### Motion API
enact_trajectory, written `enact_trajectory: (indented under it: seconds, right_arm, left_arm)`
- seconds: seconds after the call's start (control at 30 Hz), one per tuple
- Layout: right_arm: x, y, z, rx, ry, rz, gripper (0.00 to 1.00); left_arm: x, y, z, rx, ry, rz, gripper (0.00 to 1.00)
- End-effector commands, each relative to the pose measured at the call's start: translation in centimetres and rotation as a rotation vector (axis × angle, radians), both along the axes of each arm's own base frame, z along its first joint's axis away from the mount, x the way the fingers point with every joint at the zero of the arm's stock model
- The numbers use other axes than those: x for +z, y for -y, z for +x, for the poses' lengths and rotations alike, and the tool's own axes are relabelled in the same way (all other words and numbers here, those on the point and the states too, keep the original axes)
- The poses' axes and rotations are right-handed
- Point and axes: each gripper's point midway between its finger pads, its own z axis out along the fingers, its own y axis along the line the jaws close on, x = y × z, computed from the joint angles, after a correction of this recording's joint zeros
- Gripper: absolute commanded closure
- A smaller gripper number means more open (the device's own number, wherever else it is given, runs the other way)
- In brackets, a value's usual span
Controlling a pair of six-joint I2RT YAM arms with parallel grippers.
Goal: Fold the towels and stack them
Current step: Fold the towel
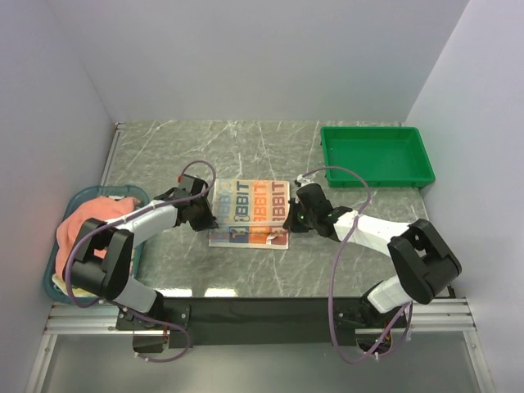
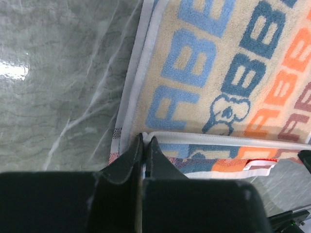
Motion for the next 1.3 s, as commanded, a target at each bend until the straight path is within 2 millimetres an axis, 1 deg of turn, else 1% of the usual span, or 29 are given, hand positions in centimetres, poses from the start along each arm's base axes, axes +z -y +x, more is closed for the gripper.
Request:
enact_trajectory:
  seconds: [0.0, 0.13, 0.23, 0.37, 0.4, 0.43, 0.47, 0.57, 0.63, 0.73, 0.97, 1.07, 1.17, 1.23, 1.27]
  right_arm:
    - [-2.1, 3.5, -0.1, -0.087, -0.025, -0.135, 1.00]
    - [-1.9, 3.3, -0.4, -0.073, -0.024, -0.131, 1.00]
    - [-1.3, 3.1, -0.2, -0.076, -0.009, -0.125, 1.00]
    - [0.3, 3.0, 0.3, -0.083, 0.023, -0.121, 1.00]
    - [0.9, 2.9, 0.4, -0.085, 0.037, -0.113, 1.00]
    - [1.2, 2.8, 0.5, -0.087, 0.043, -0.111, 1.00]
    - [1.5, 2.8, 0.5, -0.087, 0.048, -0.107, 1.00]
    - [2.2, 2.5, 0.5, -0.084, 0.056, -0.097, 1.00]
    - [2.4, 2.3, 0.4, -0.080, 0.059, -0.092, 1.00]
    - [2.1, 2.1, 0.1, -0.075, 0.052, -0.097, 1.00]
    - [-1.3, 3.0, -1.0, -0.088, -0.003, -0.152, 1.00]
    - [-2.5, 3.3, -1.3, -0.090, -0.025, -0.176, 1.00]
    - [-3.1, 3.3, -1.4, -0.085, -0.040, -0.184, 1.00]
    - [-3.1, 3.2, -1.5, -0.075, -0.042, -0.184, 0.96]
    - [-2.8, 2.9, -1.6, -0.063, -0.039, -0.179, 0.94]
  left_arm:
    - [-1.2, -4.0, -0.1, 0.091, -0.005, 0.164, 0.96]
    - [-0.6, -4.2, 0.1, 0.101, 0.016, 0.164, 0.96]
    - [0.2, -4.0, 0.5, 0.095, 0.036, 0.161, 0.97]
    - [1.8, -4.2, 1.4, 0.099, 0.066, 0.179, 0.98]
    - [2.6, -4.2, 1.7, 0.100, 0.081, 0.182, 0.98]
    - [2.9, -4.5, 1.8, 0.107, 0.087, 0.192, 0.98]
    - [3.5, -4.5, 2.1, 0.110, 0.104, 0.190, 0.98]
    - [4.3, -4.8, 2.1, 0.118, 0.117, 0.200, 0.98]
    - [4.2, -4.9, 1.9, 0.121, 0.117, 0.205, 0.98]
    - [3.6, -5.0, 1.4, 0.117, 0.101, 0.206, 0.98]
    - [0.3, -4.0, -0.4, 0.084, 0.017, 0.174, 0.95]
    - [-0.5, -3.6, -1.0, 0.075, 0.002, 0.170, 0.95]
    - [-0.5, -3.6, -1.2, 0.086, 0.004, 0.168, 0.92]
    - [-0.3, -3.6, -1.3, 0.087, 0.007, 0.163, 0.89]
    - [0.0, -3.4, -1.5, 0.089, 0.016, 0.153, 0.85]
